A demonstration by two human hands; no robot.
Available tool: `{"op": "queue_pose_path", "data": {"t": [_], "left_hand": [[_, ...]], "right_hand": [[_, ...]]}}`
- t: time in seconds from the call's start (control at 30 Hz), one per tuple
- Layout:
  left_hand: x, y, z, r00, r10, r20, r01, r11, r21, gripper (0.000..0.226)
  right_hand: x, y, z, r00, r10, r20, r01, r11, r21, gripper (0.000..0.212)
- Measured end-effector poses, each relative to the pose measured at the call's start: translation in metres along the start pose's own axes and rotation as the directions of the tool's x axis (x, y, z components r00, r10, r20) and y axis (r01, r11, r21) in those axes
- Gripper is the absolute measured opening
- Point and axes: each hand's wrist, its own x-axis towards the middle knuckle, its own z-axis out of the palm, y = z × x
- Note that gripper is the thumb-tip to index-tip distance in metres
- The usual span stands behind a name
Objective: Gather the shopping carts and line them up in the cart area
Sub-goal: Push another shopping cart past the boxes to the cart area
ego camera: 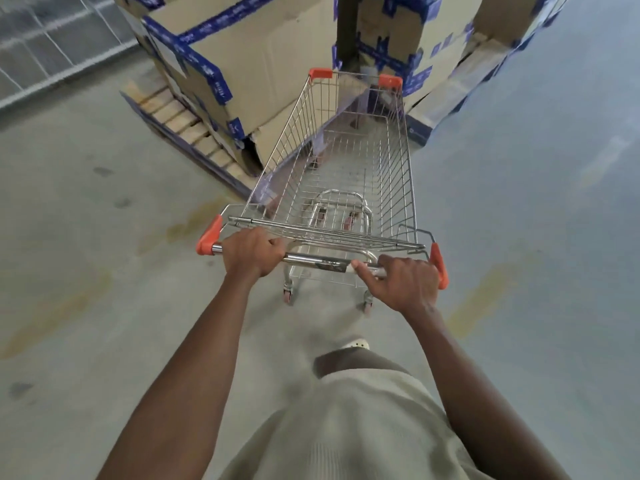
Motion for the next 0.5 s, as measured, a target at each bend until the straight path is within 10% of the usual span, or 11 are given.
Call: {"op": "queue_pose_path", "data": {"t": [0.5], "left_hand": [[0.220,0.069,-0.018,0.968,0.248,0.044,-0.251,0.965,0.071,0.039]], "right_hand": [[0.141,0.023,0.016,0.967,0.240,-0.085,-0.237,0.971,0.044,0.075]]}}
